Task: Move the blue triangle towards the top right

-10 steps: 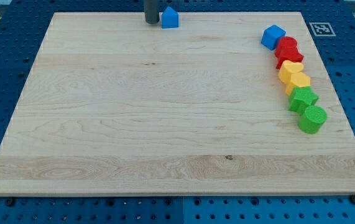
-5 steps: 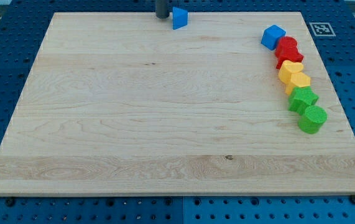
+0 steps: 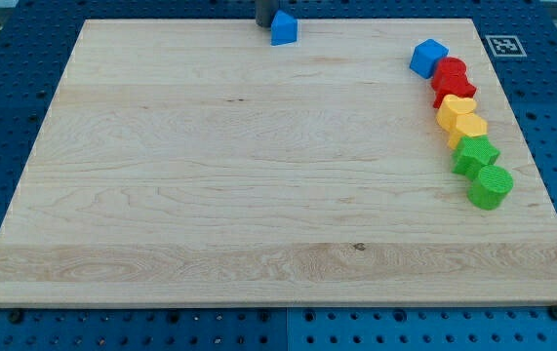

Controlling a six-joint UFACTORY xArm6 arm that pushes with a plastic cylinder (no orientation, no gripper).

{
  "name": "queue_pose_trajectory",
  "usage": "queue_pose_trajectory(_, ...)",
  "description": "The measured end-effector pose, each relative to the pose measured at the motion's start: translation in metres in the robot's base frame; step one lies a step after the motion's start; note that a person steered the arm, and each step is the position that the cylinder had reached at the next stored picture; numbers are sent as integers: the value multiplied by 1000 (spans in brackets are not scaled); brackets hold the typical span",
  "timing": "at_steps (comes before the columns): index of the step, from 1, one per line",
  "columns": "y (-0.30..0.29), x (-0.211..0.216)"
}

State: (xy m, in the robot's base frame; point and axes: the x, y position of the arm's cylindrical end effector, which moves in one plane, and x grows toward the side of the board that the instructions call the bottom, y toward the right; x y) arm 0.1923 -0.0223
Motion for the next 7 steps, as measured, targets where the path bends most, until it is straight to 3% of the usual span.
queue_pose_trajectory(7,-5,0)
